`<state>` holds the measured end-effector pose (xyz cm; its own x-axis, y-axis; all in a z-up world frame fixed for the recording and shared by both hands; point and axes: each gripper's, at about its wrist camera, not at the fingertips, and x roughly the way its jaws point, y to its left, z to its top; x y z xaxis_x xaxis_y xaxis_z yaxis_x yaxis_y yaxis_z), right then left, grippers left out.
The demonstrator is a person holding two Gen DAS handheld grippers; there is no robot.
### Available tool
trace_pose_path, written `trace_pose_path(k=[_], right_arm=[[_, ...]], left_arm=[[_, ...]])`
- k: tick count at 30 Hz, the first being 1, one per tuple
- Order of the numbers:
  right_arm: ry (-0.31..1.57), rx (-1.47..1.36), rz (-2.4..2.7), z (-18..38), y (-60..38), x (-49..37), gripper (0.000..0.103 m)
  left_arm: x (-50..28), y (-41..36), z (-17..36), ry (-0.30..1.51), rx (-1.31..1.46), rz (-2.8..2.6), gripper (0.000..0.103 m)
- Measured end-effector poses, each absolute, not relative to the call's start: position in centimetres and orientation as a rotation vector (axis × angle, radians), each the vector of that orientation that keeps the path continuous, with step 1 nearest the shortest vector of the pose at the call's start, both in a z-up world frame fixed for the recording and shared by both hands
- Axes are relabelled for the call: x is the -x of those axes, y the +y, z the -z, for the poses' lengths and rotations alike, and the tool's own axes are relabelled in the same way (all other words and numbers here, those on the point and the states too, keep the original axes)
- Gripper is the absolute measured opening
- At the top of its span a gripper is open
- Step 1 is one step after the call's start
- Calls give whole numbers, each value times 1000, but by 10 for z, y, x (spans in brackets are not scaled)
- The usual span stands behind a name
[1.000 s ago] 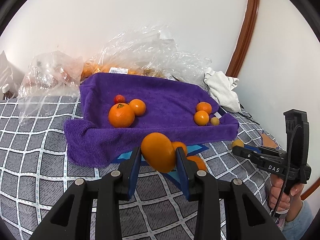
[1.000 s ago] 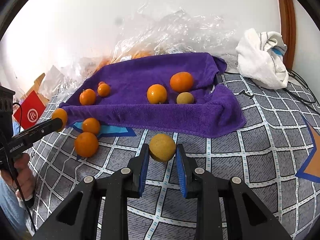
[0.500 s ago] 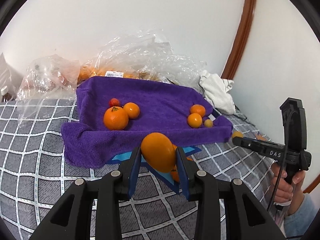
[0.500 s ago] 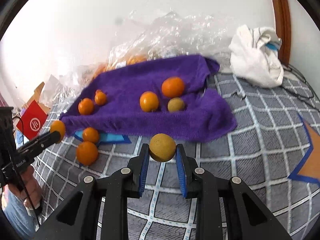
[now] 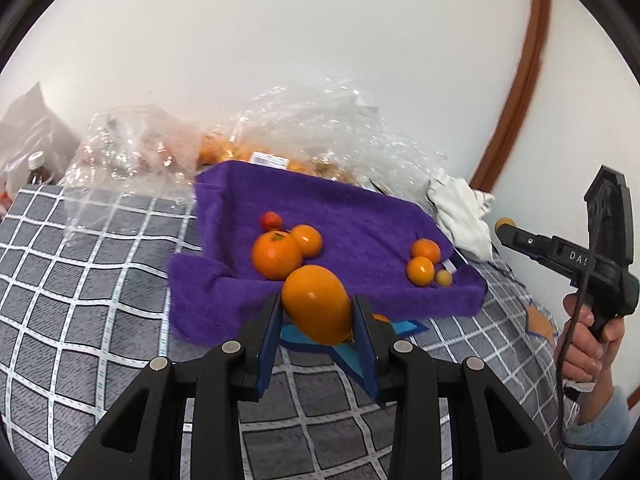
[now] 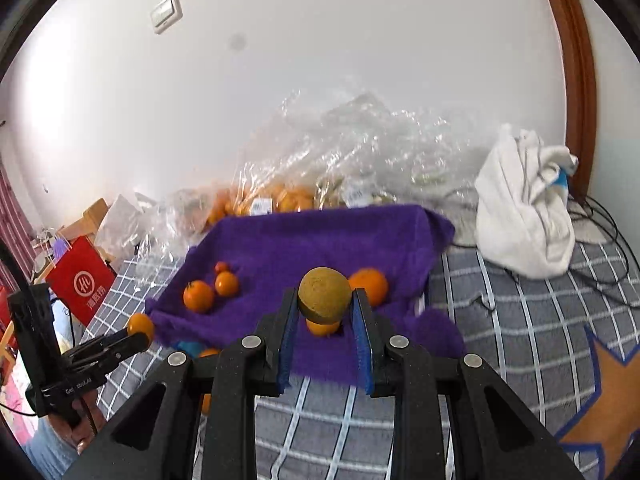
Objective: Organize fruits
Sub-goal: 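Lift and carry both held fruits over the purple towel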
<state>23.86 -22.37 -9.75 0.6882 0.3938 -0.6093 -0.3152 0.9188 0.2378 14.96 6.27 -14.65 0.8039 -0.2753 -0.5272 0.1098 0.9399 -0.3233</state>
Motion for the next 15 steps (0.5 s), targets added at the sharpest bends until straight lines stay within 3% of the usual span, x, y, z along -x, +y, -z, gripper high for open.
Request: trace_pose_path(k=[15], right_arm=[[756, -6, -236, 139, -216, -315, 27]], left_arm=[[-162, 70, 158, 637, 278, 140, 33]])
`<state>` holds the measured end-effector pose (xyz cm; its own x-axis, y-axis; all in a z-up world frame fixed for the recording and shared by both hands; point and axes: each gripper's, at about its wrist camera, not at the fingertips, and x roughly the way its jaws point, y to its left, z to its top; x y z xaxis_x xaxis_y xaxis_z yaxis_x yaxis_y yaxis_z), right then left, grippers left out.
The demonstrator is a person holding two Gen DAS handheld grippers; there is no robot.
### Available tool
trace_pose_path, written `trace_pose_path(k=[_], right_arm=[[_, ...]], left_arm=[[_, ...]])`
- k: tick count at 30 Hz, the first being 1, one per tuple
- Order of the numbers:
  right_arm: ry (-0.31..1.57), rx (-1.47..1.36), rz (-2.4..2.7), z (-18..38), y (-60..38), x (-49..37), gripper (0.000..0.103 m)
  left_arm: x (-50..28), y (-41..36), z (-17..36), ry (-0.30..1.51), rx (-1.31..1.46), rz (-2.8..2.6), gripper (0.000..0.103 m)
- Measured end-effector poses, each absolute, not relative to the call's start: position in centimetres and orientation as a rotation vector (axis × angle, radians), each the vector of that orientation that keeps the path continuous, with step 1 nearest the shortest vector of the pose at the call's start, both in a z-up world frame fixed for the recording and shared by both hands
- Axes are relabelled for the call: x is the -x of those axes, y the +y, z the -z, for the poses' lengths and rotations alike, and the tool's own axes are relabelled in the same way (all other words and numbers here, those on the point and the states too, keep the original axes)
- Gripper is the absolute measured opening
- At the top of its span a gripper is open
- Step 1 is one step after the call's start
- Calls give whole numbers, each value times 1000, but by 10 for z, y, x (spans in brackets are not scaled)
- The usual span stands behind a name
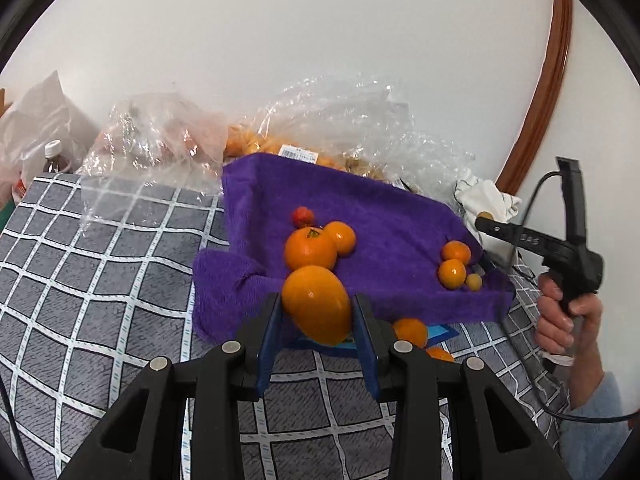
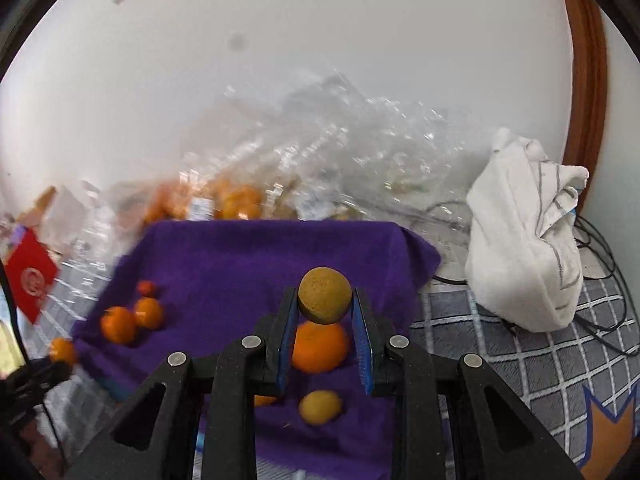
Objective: Organize fruits
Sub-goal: 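Lift and carry both held fruits over the purple towel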
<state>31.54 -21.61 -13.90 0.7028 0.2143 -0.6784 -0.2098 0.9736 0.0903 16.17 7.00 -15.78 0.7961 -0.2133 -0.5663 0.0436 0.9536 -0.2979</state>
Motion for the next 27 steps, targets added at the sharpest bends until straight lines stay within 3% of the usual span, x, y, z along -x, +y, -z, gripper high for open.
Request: trace_pose_path(k=[27], right_arm=[[887, 21, -339, 177, -223, -303, 26]], left_arm=[[-167, 77, 151, 656, 268, 86, 33]])
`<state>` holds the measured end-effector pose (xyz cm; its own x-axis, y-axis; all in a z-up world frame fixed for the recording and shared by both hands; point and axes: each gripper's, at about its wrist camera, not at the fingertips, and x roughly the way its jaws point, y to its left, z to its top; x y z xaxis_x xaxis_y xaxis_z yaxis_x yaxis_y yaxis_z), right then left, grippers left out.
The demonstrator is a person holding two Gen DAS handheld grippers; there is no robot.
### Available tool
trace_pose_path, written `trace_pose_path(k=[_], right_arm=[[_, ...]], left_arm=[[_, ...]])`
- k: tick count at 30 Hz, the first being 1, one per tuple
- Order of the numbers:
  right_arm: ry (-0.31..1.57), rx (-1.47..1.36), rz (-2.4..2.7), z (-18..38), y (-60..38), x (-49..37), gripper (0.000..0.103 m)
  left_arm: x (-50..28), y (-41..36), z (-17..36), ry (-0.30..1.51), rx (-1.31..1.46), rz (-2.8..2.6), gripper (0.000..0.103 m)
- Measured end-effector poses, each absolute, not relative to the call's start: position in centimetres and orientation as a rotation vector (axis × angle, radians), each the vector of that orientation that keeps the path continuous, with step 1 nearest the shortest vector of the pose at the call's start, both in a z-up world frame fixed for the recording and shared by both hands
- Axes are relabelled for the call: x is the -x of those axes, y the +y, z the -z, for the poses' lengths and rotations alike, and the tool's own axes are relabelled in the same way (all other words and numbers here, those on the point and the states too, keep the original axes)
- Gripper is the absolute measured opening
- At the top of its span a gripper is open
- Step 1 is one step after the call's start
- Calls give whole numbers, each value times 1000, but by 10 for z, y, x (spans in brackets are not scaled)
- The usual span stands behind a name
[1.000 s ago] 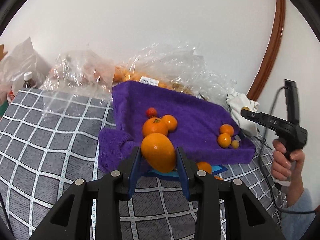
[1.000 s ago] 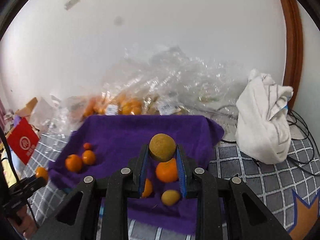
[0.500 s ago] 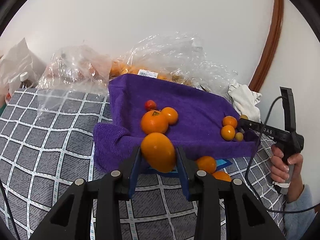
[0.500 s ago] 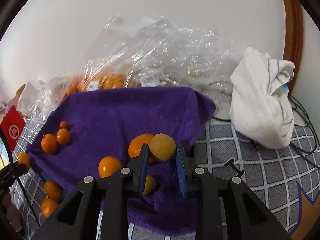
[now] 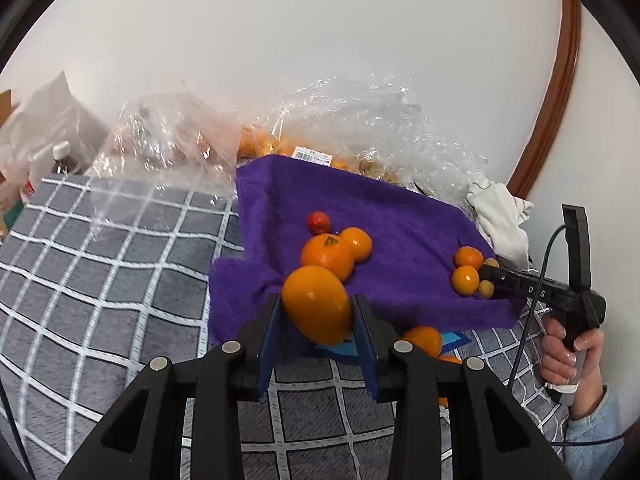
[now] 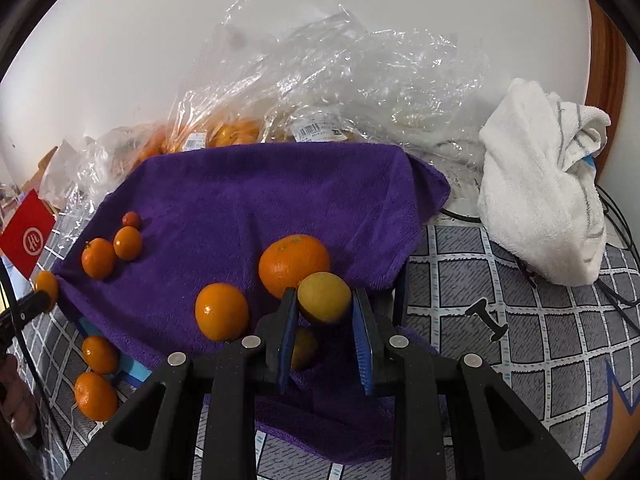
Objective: Organize fruits
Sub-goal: 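Lift and carry both held fruits over the purple towel, then open both tools to drop the fruits onto the towel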
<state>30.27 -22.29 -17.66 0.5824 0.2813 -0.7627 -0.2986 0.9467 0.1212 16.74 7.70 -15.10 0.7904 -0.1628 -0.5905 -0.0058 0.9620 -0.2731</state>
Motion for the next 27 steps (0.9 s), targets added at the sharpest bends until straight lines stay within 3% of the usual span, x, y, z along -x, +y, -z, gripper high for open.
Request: trace_pose_path(k=[8, 18, 27], right_arm=[[889, -25, -354, 171, -227, -301, 27], [879, -50, -364, 166, -228, -299, 29], [852, -106, -365, 159, -236, -297, 31]], left_arm=[[-210, 63, 110, 670, 177, 30, 33], [-315, 52, 131, 775, 158, -65, 33], [-354, 52, 155, 891, 168, -95, 33]])
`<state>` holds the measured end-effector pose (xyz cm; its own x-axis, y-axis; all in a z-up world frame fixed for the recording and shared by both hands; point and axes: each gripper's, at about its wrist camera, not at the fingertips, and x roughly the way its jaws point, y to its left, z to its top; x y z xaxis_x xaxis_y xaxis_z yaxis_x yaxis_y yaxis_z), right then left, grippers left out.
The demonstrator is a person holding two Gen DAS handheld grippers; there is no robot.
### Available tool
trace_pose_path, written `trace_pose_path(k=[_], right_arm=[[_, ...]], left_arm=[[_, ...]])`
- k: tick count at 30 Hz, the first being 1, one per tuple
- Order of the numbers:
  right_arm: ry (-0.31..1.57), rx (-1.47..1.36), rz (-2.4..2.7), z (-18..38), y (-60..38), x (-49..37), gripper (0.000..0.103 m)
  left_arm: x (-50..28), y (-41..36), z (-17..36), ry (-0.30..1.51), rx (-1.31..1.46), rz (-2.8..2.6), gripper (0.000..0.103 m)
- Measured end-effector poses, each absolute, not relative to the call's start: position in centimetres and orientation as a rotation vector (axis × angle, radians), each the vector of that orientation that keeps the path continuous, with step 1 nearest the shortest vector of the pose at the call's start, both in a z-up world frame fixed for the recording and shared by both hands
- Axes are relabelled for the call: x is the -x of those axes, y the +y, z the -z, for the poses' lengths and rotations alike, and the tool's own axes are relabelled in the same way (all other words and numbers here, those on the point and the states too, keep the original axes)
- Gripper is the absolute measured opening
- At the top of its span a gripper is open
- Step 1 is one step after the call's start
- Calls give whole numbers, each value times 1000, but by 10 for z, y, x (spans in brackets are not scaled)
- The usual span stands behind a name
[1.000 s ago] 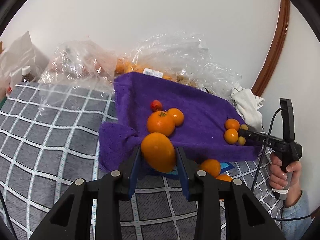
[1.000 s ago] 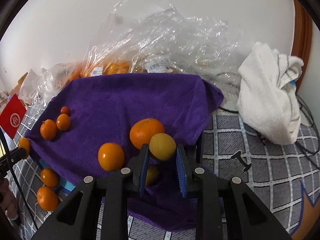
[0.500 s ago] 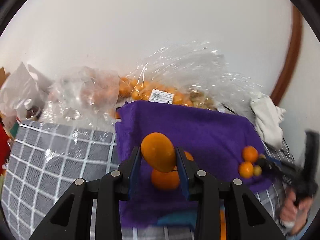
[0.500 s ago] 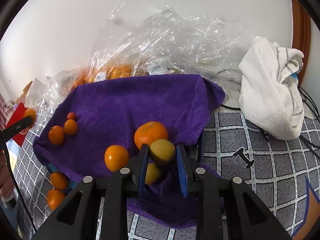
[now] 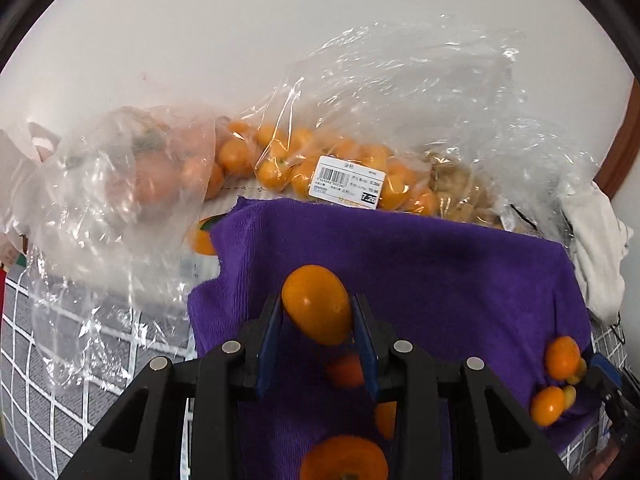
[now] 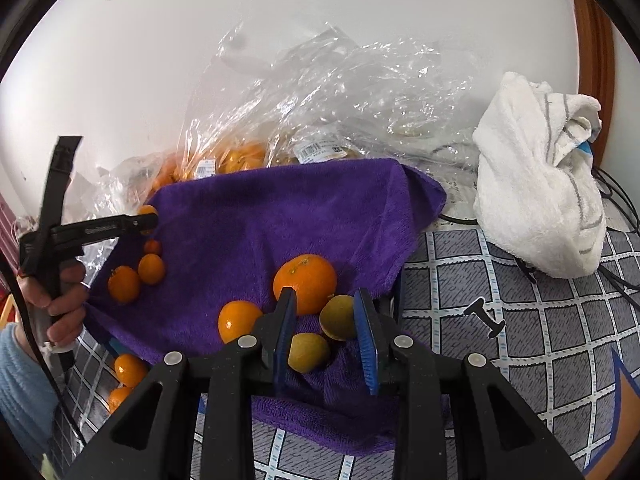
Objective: Organize fruits
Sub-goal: 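Open both tools to drop the fruits onto the towel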
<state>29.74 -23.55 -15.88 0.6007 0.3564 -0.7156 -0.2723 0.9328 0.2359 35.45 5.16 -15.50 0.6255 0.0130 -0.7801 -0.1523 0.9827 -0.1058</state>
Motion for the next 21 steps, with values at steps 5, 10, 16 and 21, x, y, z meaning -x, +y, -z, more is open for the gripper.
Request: trace_pose_path(k=[5, 10, 16, 21], right_arm=[[830, -98, -376, 157, -233, -295, 37], [837, -69, -367, 161, -228, -297, 41], [818, -55, -338, 160, -228, -296, 45], [786, -14, -324, 152, -219, -289, 45]], left_arm=[[-365, 61, 166, 945, 217, -85, 33], [-360, 67, 162, 944, 249, -60, 35], [-320, 80, 142, 872, 297, -38, 35], [-275, 88, 129, 811, 314, -30, 35]])
